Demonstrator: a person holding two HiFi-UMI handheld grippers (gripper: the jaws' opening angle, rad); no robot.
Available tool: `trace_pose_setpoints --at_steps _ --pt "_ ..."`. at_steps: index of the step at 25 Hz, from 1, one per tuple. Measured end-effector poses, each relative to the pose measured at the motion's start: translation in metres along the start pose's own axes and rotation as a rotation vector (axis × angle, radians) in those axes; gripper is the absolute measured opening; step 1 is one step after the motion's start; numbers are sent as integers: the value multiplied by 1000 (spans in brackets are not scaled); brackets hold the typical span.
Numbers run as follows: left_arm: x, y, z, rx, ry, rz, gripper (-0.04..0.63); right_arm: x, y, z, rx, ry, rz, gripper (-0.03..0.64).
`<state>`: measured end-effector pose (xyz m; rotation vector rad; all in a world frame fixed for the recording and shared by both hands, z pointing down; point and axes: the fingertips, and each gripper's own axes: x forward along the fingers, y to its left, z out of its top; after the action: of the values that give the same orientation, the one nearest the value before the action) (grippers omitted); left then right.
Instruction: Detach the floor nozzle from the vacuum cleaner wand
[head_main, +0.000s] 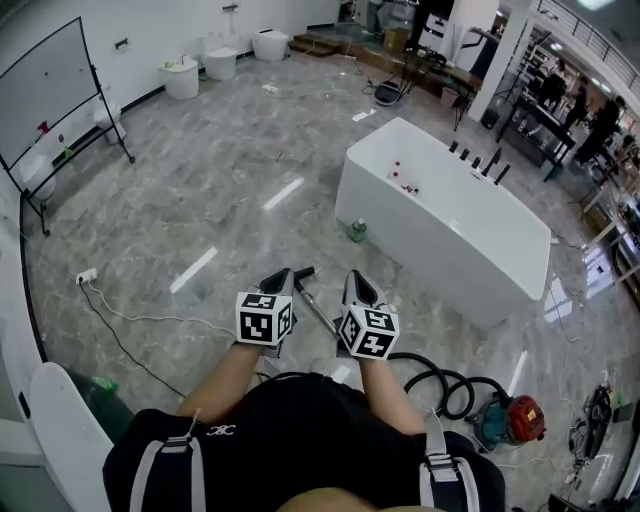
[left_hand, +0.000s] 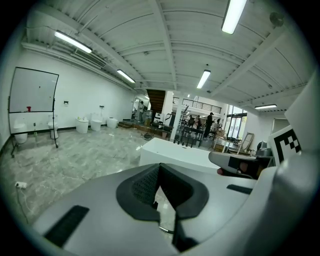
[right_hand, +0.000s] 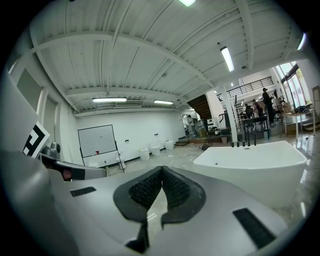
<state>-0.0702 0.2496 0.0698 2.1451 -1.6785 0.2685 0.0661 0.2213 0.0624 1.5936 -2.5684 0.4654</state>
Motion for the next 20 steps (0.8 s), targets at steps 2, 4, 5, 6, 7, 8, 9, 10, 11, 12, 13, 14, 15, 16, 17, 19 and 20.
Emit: trace_pose_setpoints --at_steps 2,4,5,6,7,8,9,10,11,12,13,14,15,16,17,19,20 --pt "29 -3 15 0 -5 -3 2 22 -19 13 -6 1 2 5" --pt "58 -8 30 -5 -11 -3 2 43 -40 27 -15 1 6 5" --pt "72 -10 36 -9 -13 -1 2 52 -50 32 -17 1 9 5" --pt "85 -11 40 -13 -13 -1 2 61 -59 37 -18 0 11 5" --pt "97 -12 44 -18 -13 -1 2 71 -67 41 -18 -1 13 5" --pt "109 -13 48 -23 -13 -3 2 79 -74 45 -18 -3 15 5" --pt "119 -13 52 -29 -15 -3 2 86 -81 49 -16 -5 17 5" --pt "127 -14 55 -34 -16 -1 2 93 -87 53 -14 -6 19 5" --pt "135 -14 57 -37 -15 3 2 99 -94 55 -10 -5 21 5" --pt "142 -14 57 -39 -9 7 2 105 -100 57 -5 -3 20 5" --pt "150 -13 57 -37 0 11 2 113 -106 57 3 0 17 5" --pt "157 -10 56 -34 11 14 2 121 -110 56 11 5 16 5" --pt "164 -6 56 -32 21 16 2 128 -112 55 18 10 17 5" --pt "171 -2 55 -35 30 17 2 136 -114 54 20 16 18 5" --pt "179 1 54 -41 39 17 2 142 -116 52 20 24 19 5" --pt "194 6 52 -57 61 15 2 154 -122 48 21 50 19 5" --pt "202 8 53 -61 70 13 2 161 -124 47 24 61 19 5"
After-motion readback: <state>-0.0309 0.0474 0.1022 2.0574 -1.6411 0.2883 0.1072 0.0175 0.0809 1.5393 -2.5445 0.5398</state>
